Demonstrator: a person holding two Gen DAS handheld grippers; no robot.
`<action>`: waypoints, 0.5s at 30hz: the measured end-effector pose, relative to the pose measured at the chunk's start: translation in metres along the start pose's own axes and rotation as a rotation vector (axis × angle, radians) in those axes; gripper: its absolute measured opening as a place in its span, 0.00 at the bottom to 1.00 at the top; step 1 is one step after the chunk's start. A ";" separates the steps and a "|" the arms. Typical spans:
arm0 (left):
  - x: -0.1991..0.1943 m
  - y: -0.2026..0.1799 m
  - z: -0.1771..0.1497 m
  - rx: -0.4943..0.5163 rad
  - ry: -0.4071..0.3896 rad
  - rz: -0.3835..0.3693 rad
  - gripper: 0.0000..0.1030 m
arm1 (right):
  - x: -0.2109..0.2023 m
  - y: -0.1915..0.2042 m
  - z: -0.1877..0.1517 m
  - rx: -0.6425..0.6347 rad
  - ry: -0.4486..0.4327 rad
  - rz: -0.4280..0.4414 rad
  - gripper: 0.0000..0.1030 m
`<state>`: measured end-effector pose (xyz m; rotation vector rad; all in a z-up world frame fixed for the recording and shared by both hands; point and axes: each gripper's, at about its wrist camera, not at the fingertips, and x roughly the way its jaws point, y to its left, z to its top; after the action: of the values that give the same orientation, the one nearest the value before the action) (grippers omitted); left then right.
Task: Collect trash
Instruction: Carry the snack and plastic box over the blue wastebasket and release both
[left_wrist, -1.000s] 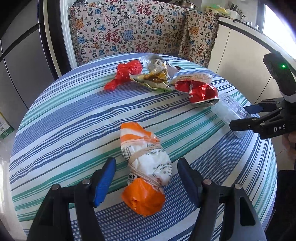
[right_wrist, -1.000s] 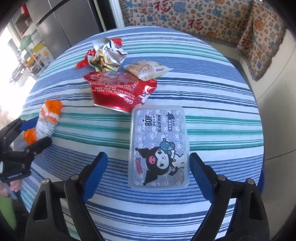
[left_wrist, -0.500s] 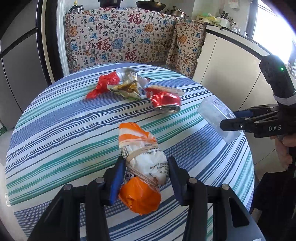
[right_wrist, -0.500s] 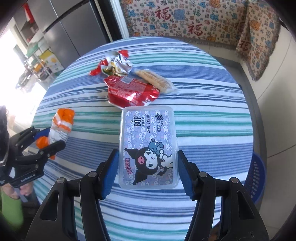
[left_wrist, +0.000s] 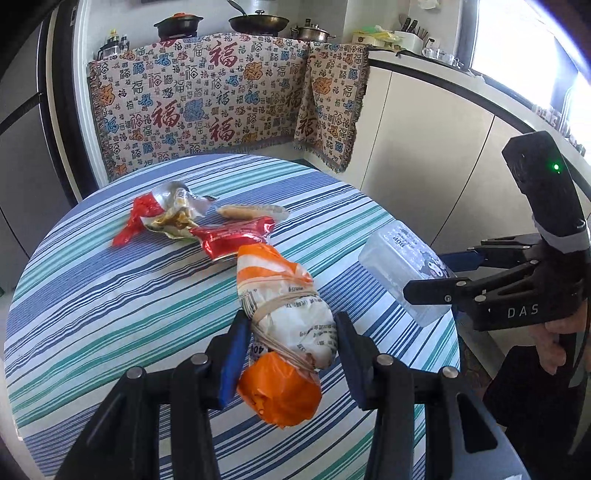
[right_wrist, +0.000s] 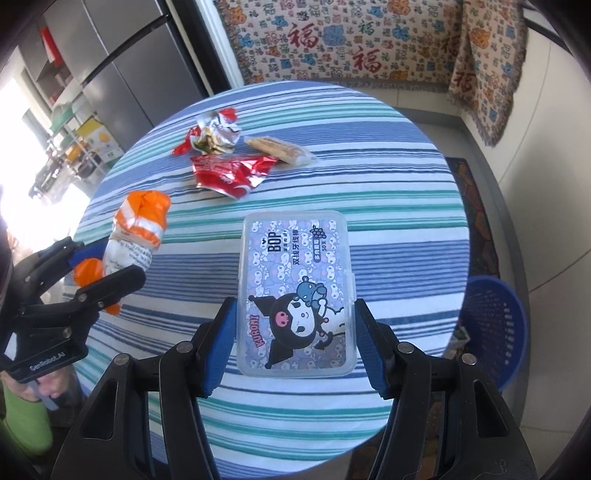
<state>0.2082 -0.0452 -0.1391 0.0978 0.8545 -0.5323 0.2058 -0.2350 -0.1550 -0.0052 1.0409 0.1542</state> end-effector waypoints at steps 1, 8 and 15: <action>0.002 -0.004 0.002 0.005 0.000 0.001 0.45 | -0.001 -0.003 0.000 0.004 -0.003 -0.001 0.61; 0.004 -0.022 0.013 0.043 -0.011 0.002 0.45 | -0.009 -0.013 -0.005 0.030 -0.015 -0.007 0.61; 0.012 -0.033 0.022 0.068 -0.013 -0.002 0.45 | -0.014 -0.022 -0.009 0.043 -0.015 -0.020 0.61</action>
<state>0.2140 -0.0852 -0.1288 0.1549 0.8238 -0.5634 0.1941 -0.2592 -0.1493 0.0244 1.0285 0.1133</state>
